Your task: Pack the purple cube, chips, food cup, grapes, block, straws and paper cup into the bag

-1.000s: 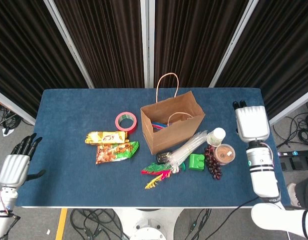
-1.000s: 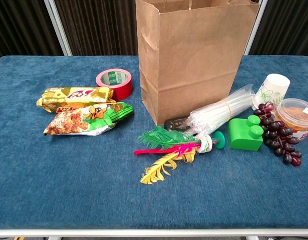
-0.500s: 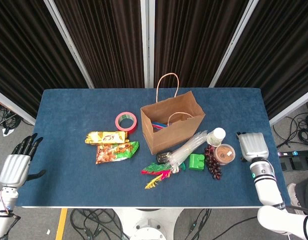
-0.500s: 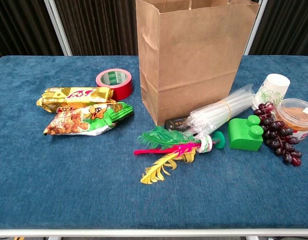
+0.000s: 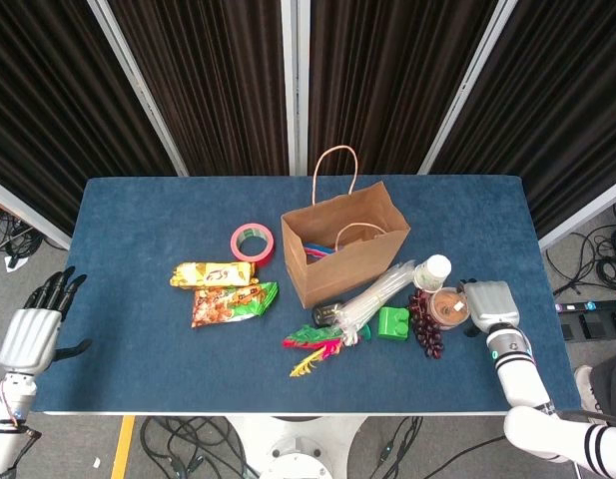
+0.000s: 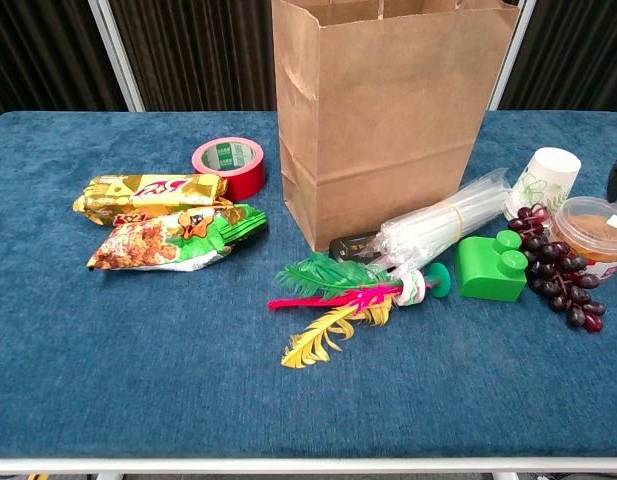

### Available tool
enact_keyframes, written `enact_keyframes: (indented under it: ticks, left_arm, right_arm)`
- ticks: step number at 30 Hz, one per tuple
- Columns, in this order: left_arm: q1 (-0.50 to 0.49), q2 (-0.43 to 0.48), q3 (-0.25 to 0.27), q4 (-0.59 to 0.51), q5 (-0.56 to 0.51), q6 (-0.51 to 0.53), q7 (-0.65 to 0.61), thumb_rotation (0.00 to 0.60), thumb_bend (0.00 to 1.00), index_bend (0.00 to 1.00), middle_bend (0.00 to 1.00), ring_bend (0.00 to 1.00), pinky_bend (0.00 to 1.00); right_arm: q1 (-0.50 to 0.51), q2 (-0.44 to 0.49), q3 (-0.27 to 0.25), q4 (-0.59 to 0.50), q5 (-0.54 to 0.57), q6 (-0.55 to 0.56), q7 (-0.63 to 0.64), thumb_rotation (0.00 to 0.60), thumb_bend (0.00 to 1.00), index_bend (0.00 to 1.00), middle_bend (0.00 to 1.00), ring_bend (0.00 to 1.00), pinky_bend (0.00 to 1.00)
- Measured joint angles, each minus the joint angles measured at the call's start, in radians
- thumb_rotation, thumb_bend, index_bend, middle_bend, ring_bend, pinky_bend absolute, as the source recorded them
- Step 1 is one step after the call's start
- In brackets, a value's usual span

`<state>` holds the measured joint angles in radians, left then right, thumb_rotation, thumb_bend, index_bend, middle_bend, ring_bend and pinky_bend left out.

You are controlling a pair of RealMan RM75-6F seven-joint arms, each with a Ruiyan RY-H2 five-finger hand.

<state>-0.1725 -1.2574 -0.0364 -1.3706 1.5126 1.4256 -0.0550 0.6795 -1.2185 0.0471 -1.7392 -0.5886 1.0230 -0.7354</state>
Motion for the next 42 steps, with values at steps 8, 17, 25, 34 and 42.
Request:
enact_keyframes:
  ticks: [8,17,25,34,42]
  left_arm:
    - [0.002,-0.002,0.000,0.007,0.000,0.004,-0.008,0.600,0.08,0.11,0.09,0.04,0.20]
    - [0.003,-0.003,0.001,0.011,0.003,0.008,-0.010,0.600,0.08,0.11,0.09,0.04,0.20]
    - [0.004,-0.006,0.001,0.016,0.004,0.010,-0.003,0.600,0.08,0.11,0.09,0.04,0.20]
    - [0.004,-0.008,0.002,0.020,0.002,0.009,-0.004,0.600,0.08,0.11,0.09,0.04,0.20]
    - [0.005,-0.012,0.003,0.025,0.002,0.009,-0.013,0.600,0.08,0.11,0.09,0.04,0.20]
  right_arm:
    - [0.008,-0.028,0.004,0.006,-0.032,0.013,0.029,0.600,0.00,0.22,0.25,0.79,0.84]
    - [0.012,-0.035,-0.001,0.014,-0.028,0.019,0.036,0.600,0.00,0.22,0.25,0.79,0.84]
    - [0.035,-0.078,0.000,0.066,0.005,-0.009,0.030,0.600,0.00,0.22,0.25,0.79,0.84]
    - [0.055,-0.115,-0.006,0.105,0.035,-0.011,0.007,0.600,0.00,0.24,0.28,0.80,0.84]
    - [0.054,-0.138,-0.014,0.123,0.036,0.021,-0.006,0.600,0.03,0.37,0.40,0.80,0.84]
